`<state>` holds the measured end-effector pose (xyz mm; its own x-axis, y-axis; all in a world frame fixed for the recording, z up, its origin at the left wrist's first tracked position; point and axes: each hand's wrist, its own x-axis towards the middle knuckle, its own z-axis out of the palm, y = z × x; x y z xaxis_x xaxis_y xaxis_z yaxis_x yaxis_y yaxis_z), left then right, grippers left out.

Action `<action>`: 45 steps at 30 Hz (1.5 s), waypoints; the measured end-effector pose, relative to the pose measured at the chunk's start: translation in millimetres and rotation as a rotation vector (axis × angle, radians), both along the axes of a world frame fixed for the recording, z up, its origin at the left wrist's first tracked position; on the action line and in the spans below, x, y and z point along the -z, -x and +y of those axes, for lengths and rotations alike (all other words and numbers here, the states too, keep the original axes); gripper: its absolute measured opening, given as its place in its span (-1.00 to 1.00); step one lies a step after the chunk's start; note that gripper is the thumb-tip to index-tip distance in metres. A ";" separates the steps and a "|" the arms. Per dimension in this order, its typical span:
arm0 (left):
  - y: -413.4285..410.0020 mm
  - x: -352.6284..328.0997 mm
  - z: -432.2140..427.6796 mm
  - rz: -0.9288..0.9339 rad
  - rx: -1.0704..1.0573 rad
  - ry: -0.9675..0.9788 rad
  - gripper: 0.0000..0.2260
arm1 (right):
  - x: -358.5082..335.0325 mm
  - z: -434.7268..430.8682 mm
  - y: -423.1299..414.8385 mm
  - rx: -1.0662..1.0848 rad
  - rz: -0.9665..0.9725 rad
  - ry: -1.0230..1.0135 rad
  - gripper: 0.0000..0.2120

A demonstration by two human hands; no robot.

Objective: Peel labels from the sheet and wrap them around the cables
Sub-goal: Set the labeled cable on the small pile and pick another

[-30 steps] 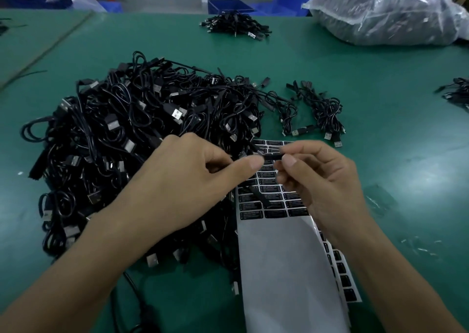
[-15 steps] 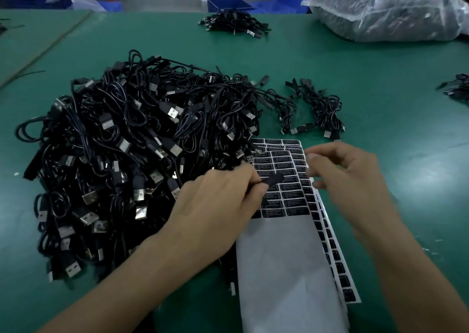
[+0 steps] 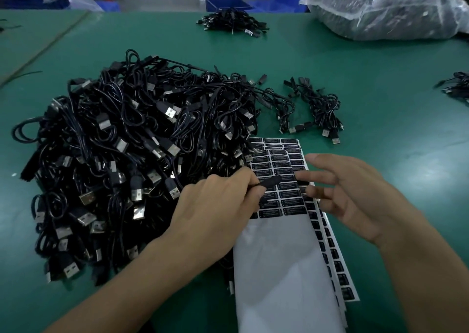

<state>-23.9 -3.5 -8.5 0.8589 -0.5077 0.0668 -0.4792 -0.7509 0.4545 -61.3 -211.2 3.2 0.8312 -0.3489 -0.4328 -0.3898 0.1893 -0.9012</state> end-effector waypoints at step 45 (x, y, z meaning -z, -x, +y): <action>-2.1 0.9 5.8 0.056 0.080 0.367 -0.75 | -7.4 7.7 10.8 -0.344 -0.109 -0.092 -0.33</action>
<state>-21.8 2.4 -9.4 0.8247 -0.5245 0.2114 -0.4970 -0.4940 0.7133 -72.1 -203.4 10.6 0.9361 -0.0048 -0.3516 -0.3472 0.1465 -0.9263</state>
